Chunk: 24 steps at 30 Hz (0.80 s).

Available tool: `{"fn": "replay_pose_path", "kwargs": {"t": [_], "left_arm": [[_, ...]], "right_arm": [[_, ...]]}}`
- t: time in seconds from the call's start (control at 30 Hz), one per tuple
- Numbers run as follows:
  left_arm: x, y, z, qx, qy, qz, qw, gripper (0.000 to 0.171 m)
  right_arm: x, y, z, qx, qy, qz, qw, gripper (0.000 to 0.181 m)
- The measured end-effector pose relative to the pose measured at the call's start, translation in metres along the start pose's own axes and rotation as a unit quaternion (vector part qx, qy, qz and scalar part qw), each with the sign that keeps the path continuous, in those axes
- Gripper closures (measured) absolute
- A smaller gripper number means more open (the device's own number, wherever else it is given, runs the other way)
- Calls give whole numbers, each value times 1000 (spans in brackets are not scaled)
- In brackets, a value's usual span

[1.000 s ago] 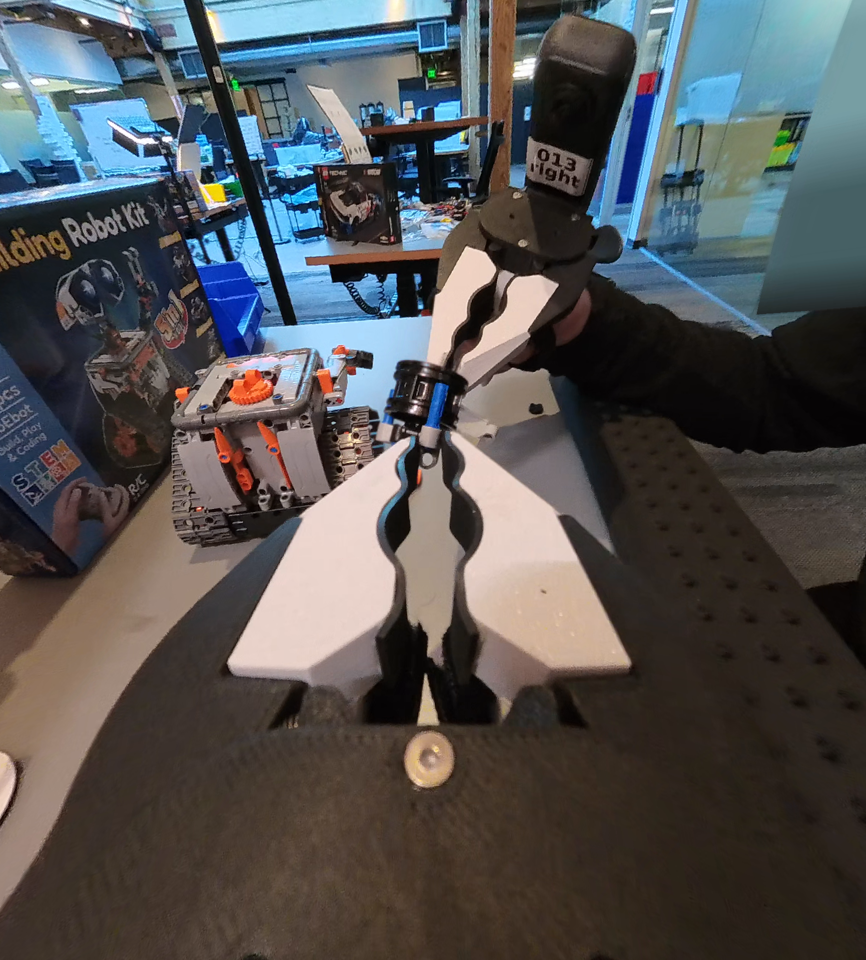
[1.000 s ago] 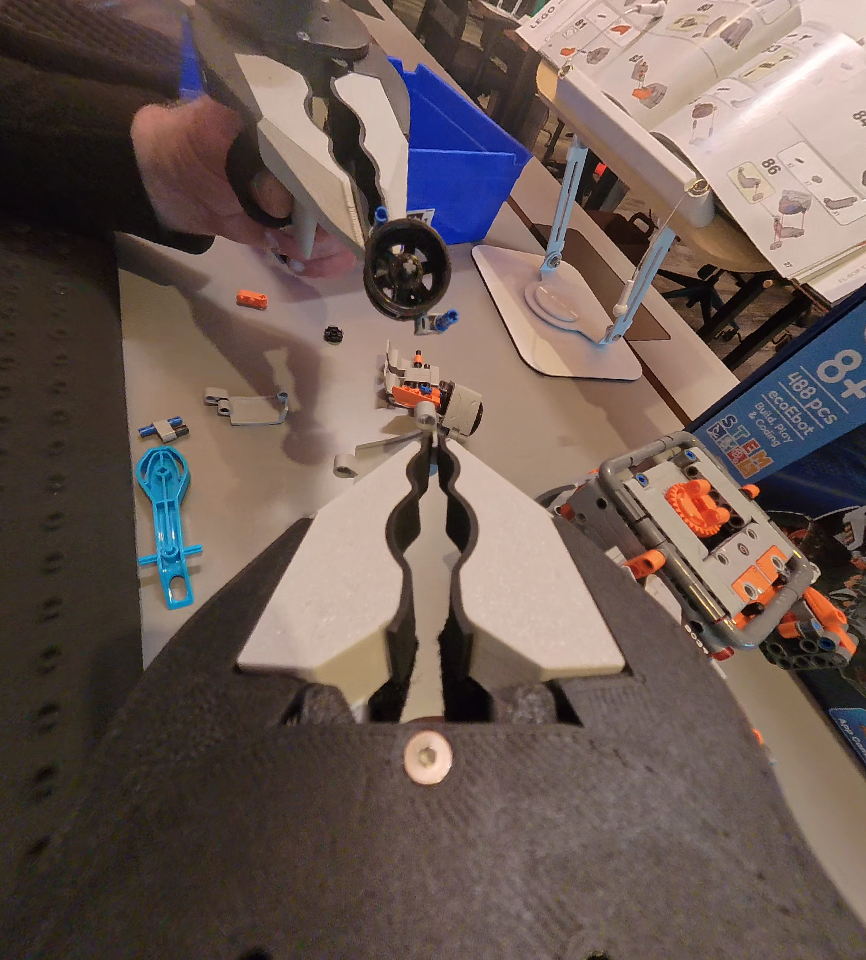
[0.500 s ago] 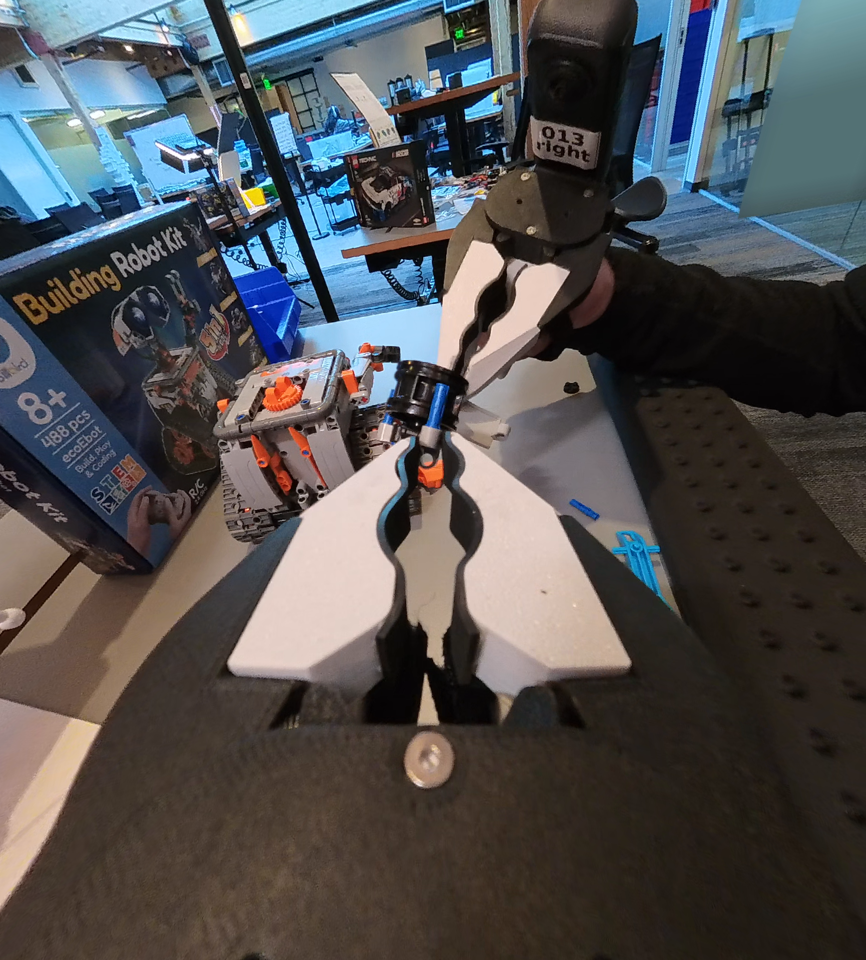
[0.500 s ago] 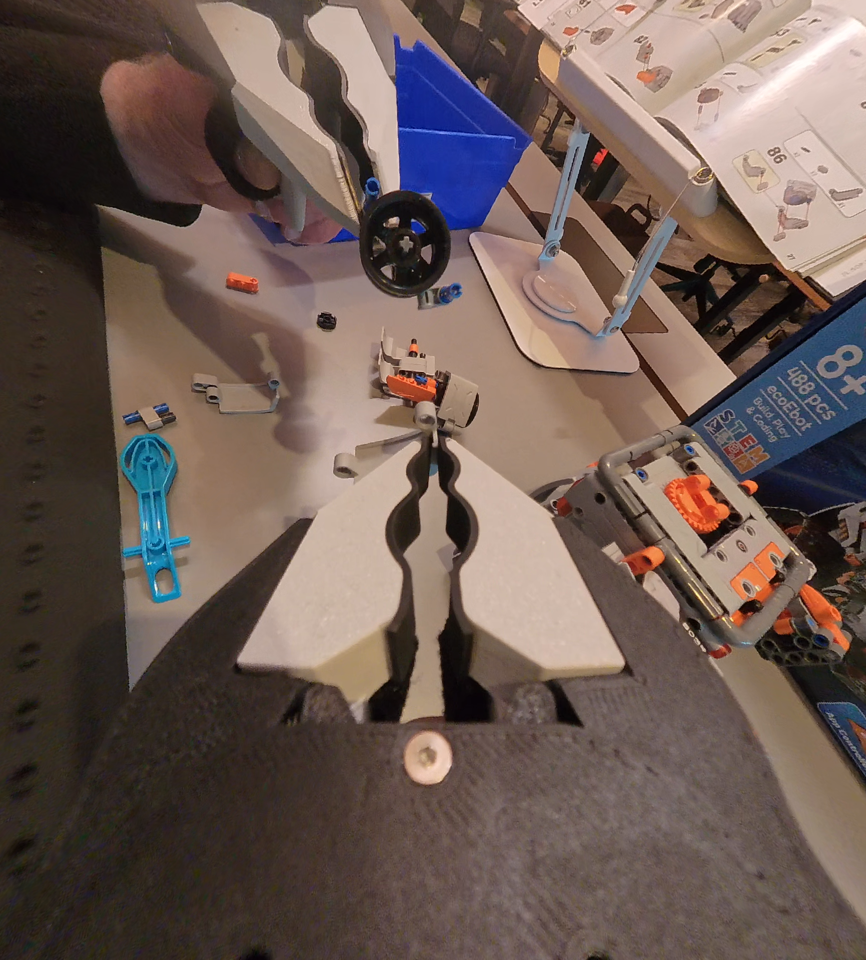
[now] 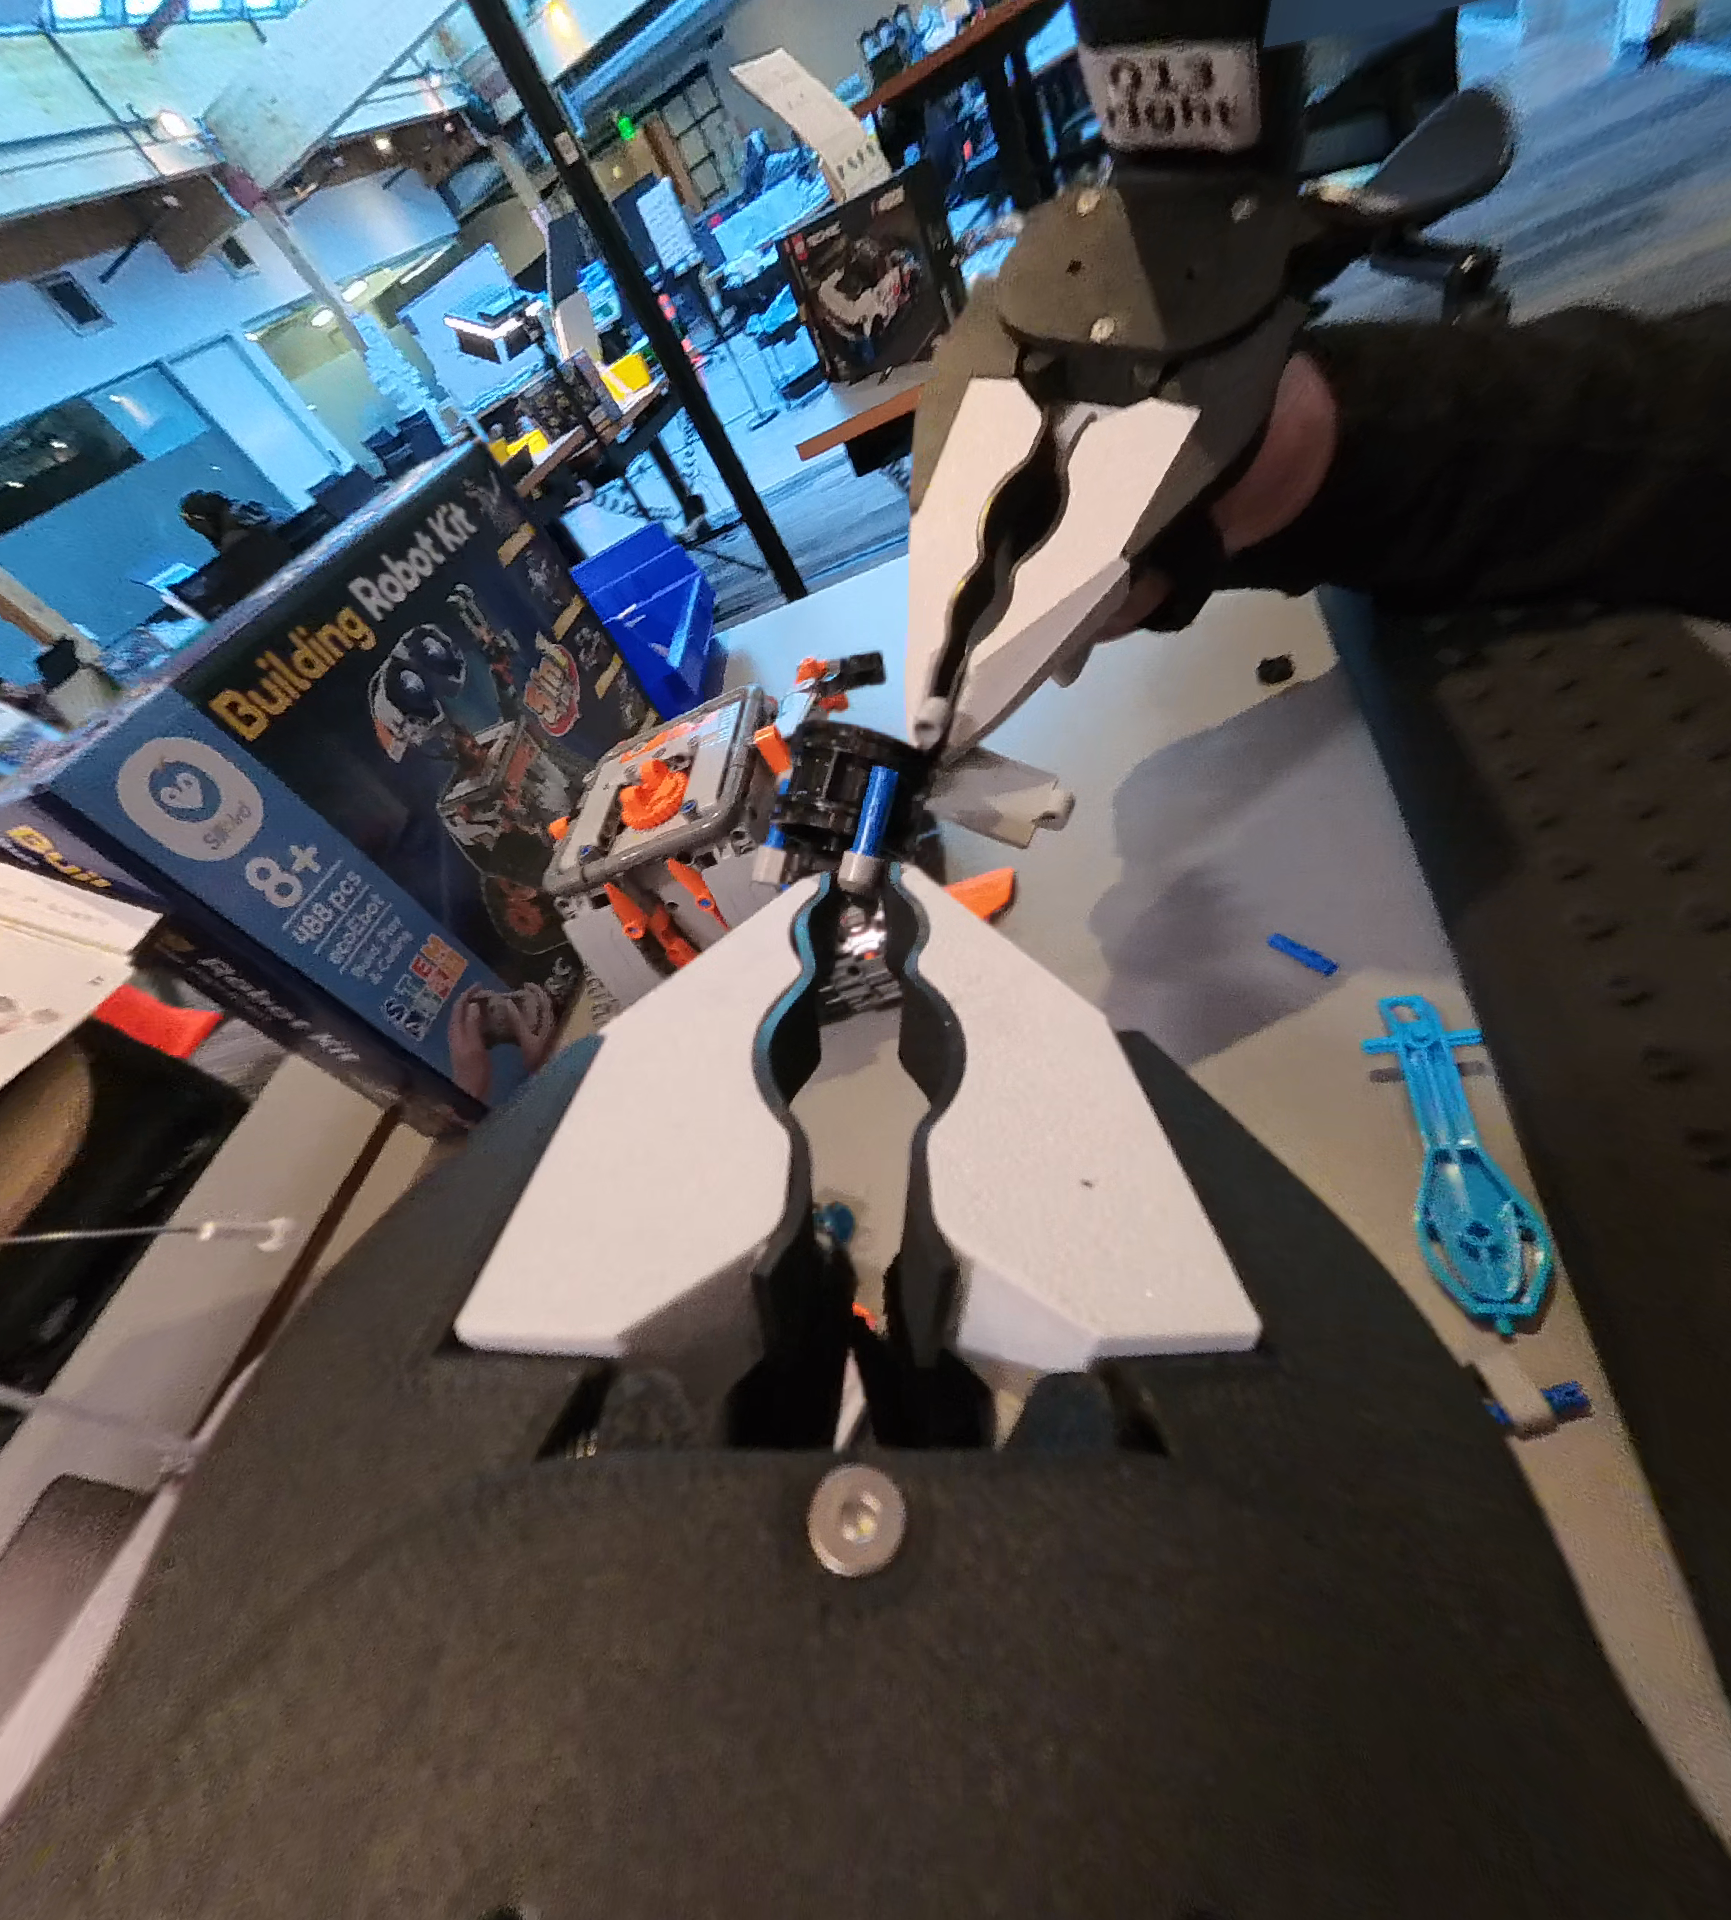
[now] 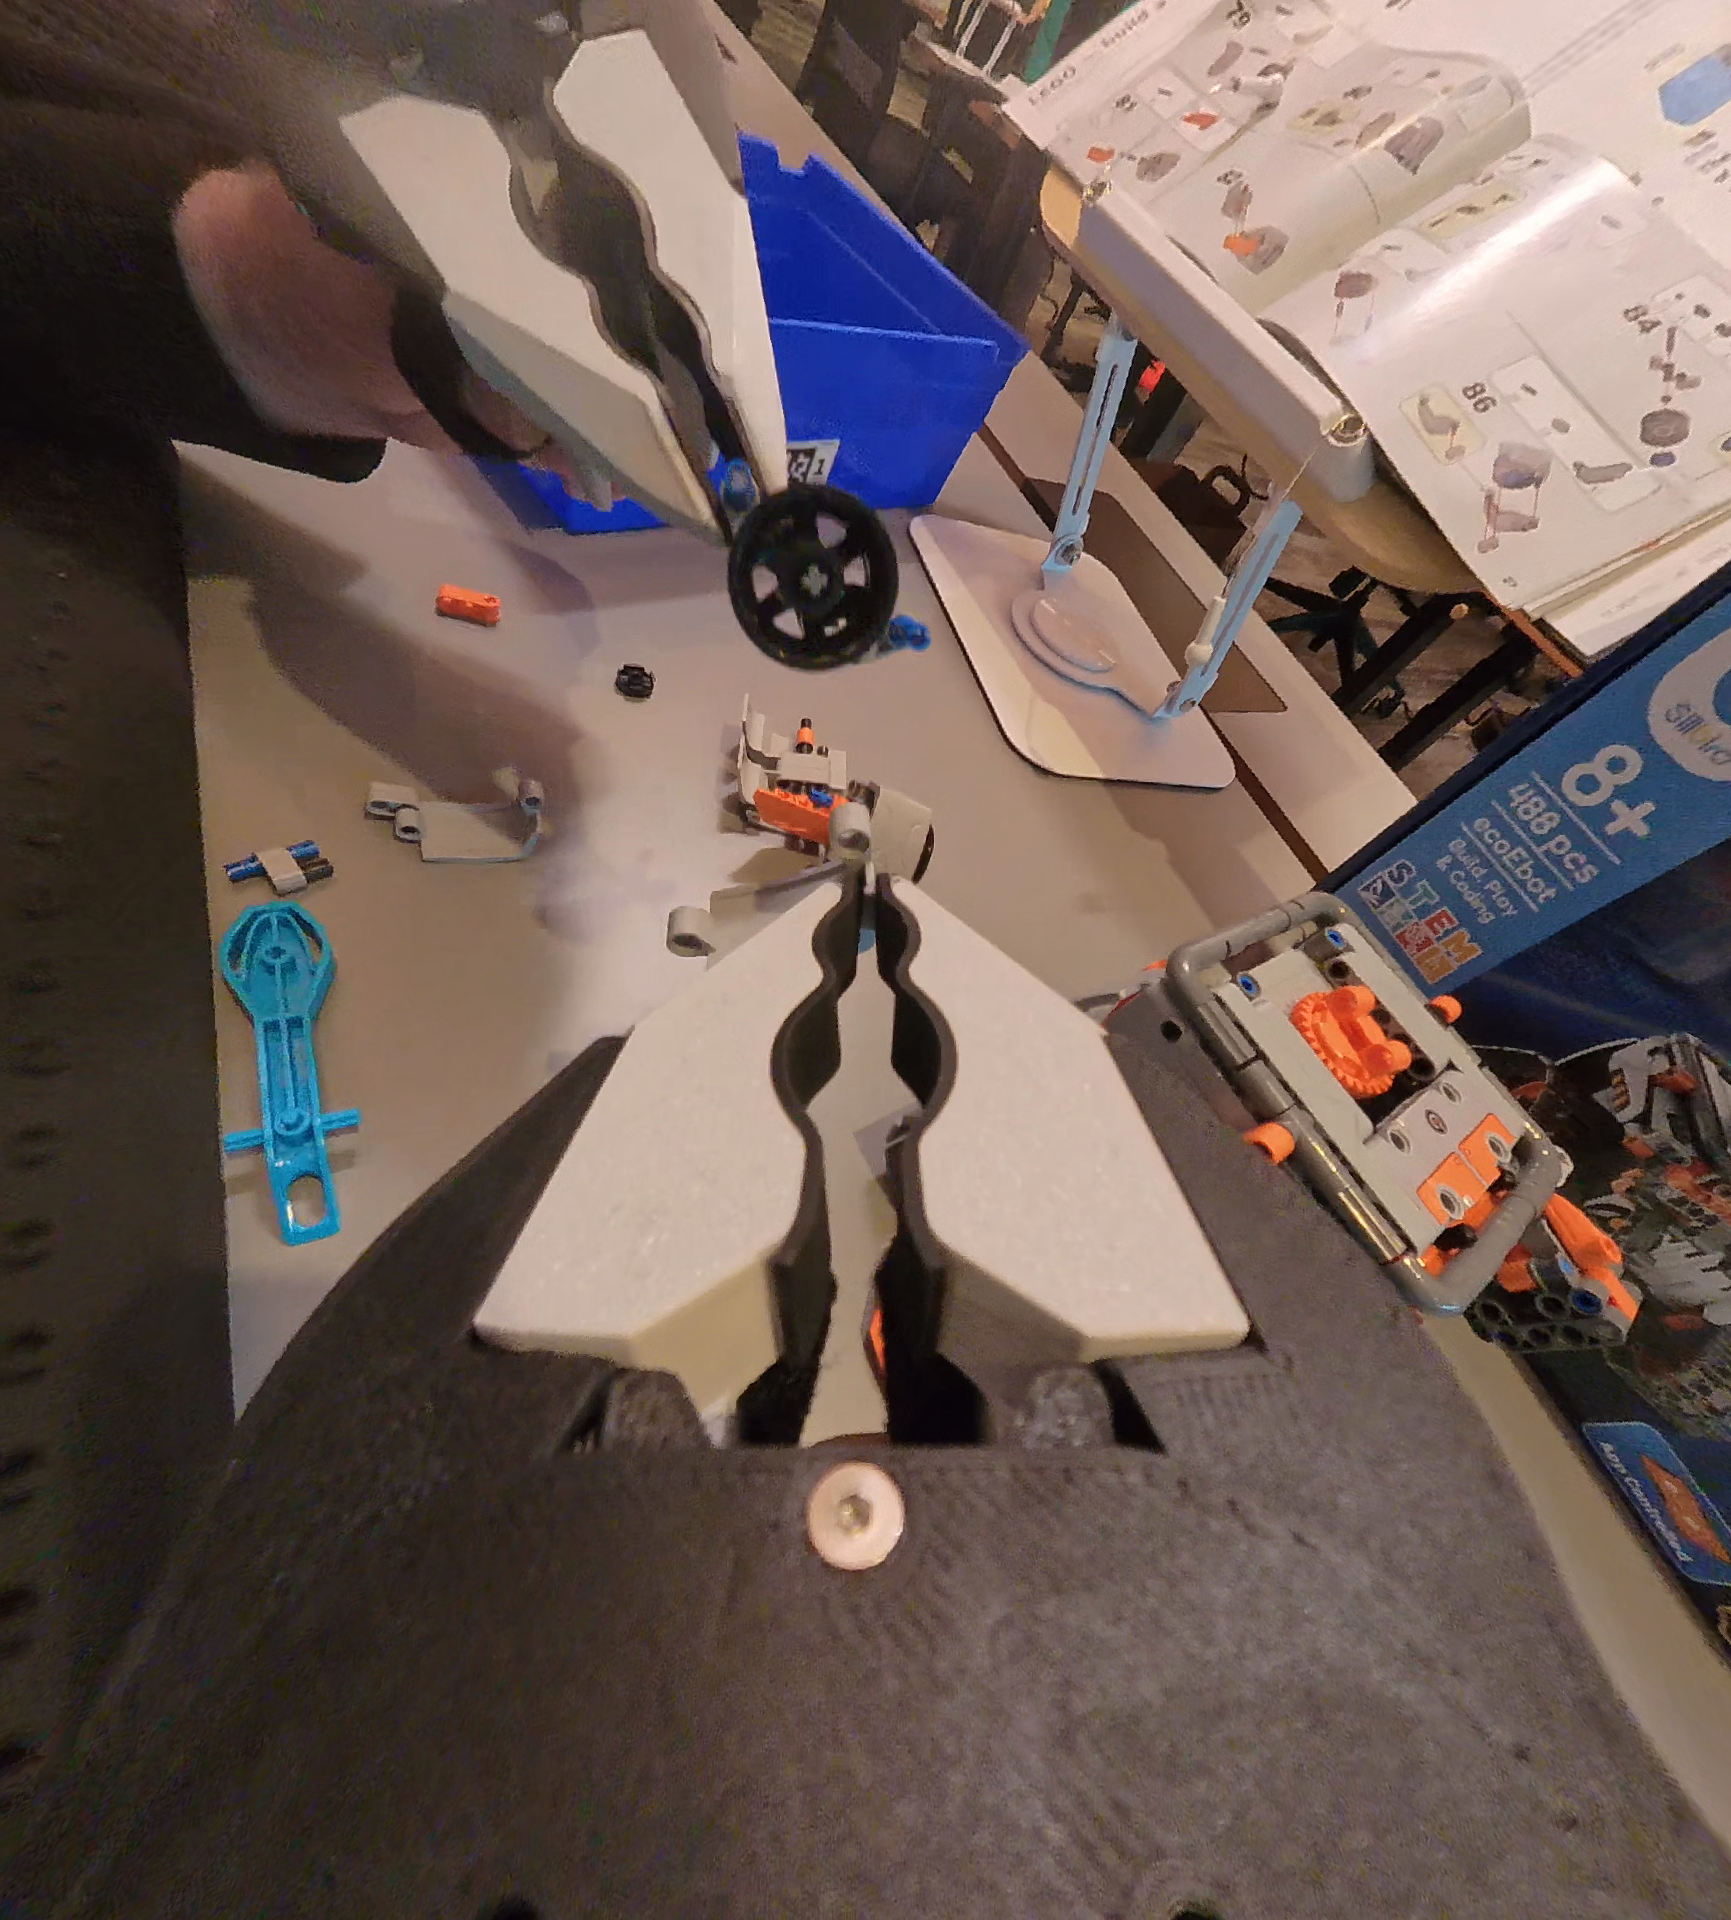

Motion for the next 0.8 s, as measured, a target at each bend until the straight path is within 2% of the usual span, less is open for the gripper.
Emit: {"fn": "replay_pose_path", "kwargs": {"t": [0.33, 0.8], "left_arm": [[4, 14, 14, -68, 165, -82, 981, 166], [9, 17, 13, -43, 117, -74, 989, 166]], "right_arm": [[-6, -2, 1, -10, 33, 23, 999, 181], [-7, -2, 5, 29, -10, 15, 999, 181]]}}
Point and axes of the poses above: each gripper's, where its closed fingertips meet, y out along the fingers, x out of its underside, z = x × y across the jaws, the point moved 3 cm from there along -y, back along the fingers, and after that the axes turned 4 degrees about x, right-handed, at the moved point
